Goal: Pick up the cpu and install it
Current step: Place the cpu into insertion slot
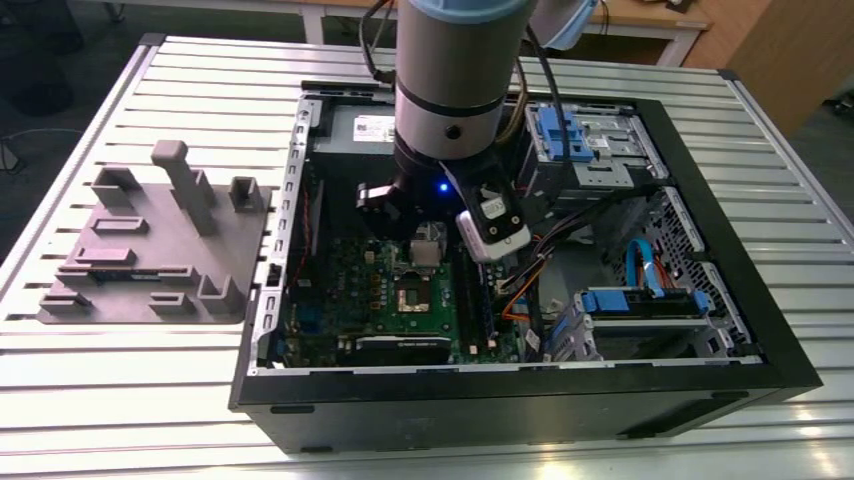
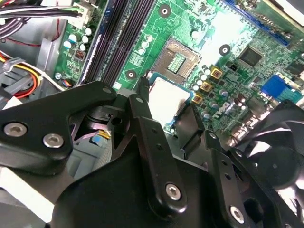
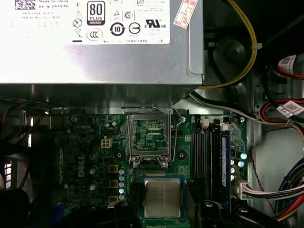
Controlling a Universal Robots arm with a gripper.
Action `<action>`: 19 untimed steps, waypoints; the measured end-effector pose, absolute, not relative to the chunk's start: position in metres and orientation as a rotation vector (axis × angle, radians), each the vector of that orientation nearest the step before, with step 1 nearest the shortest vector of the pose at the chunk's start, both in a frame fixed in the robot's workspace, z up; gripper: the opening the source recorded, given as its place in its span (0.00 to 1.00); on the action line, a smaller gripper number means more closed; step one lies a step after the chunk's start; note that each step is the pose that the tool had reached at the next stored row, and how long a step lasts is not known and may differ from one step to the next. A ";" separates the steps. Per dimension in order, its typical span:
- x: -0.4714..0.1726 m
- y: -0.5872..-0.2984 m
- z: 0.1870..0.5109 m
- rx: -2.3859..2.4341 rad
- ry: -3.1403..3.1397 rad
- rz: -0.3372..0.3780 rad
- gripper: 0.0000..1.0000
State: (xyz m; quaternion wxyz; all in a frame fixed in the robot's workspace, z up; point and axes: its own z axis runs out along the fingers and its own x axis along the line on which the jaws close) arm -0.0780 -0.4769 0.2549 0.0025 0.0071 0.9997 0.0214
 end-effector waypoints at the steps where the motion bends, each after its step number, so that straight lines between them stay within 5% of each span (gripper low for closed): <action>1: -0.078 -0.477 0.254 0.022 3.136 0.067 0.47; 7: -0.078 -0.479 0.251 0.022 3.136 0.002 0.47; 19: -0.082 -0.479 0.233 0.022 3.135 -0.009 0.47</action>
